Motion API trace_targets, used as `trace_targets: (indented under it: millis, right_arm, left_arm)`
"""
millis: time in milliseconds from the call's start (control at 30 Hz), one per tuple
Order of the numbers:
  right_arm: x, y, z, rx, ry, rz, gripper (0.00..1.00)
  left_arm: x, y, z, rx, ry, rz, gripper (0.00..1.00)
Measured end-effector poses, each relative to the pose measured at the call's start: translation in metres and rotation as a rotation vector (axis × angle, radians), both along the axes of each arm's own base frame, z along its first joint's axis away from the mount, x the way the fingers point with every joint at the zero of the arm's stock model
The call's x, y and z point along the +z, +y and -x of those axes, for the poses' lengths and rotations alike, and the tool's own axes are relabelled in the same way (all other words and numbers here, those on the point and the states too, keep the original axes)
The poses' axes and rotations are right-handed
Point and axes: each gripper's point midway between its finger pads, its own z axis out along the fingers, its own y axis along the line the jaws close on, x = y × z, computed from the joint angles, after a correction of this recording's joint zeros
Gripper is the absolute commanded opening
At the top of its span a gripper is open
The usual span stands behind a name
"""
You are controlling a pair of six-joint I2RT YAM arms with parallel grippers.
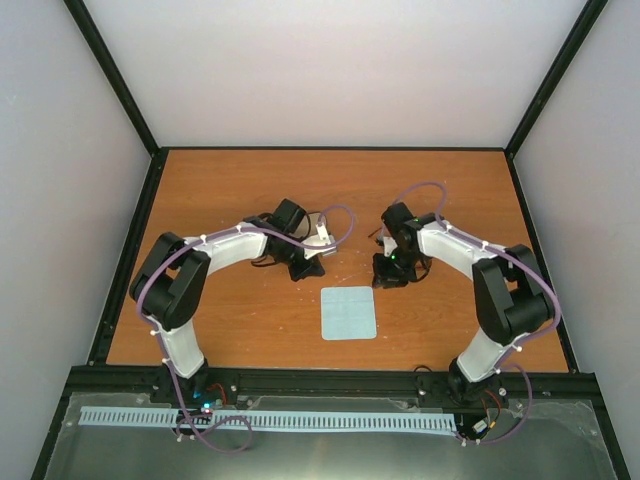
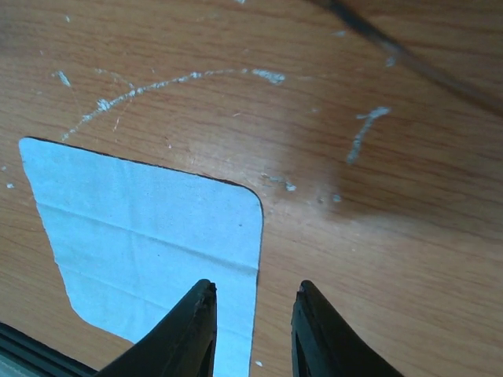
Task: Organize the sunglasses
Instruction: Fold the glasses cleaning cloth at the center of the board.
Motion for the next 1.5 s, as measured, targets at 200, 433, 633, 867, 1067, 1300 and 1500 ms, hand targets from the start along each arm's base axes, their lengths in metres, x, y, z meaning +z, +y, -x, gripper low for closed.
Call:
trace_targets:
  millis: [200,433,633,867,1067,1300,1500]
  right_arm:
    - [-0.016,0.011,0.005,0.038,0.031,0.013,0.33]
    - [-0.026,0.022,0.006,0.071,0.047,0.029,0.31]
    - [-0.034,0.029,0.004,0.089,0.046,0.064,0.26]
    - [-0.035,0.024,-0.003,0.088,0.025,0.108,0.25]
    - [-0.037,0.021,-0.004,0.098,0.022,0.139,0.05]
    - [-0.039,0.021,-0.003,0.105,0.022,0.153,0.03]
    - [-0.039,0.021,-0.003,0.100,0.017,0.160,0.03]
  left_arm:
    - [-0.008,0.002,-0.001,0.036,0.017,-0.022,0.02]
    - [-0.016,0.006,0.003,0.043,0.024,-0.036,0.02]
    - [-0.017,0.007,0.005,0.045,0.027,-0.037,0.02]
    - [-0.015,0.008,0.006,0.052,0.022,-0.031,0.03]
    - [-0.015,0.008,0.005,0.059,0.020,-0.029,0.05]
    - [-0.016,0.007,0.005,0.065,0.026,-0.029,0.13]
    - [-0.019,0.005,0.008,0.063,0.043,-0.030,0.14]
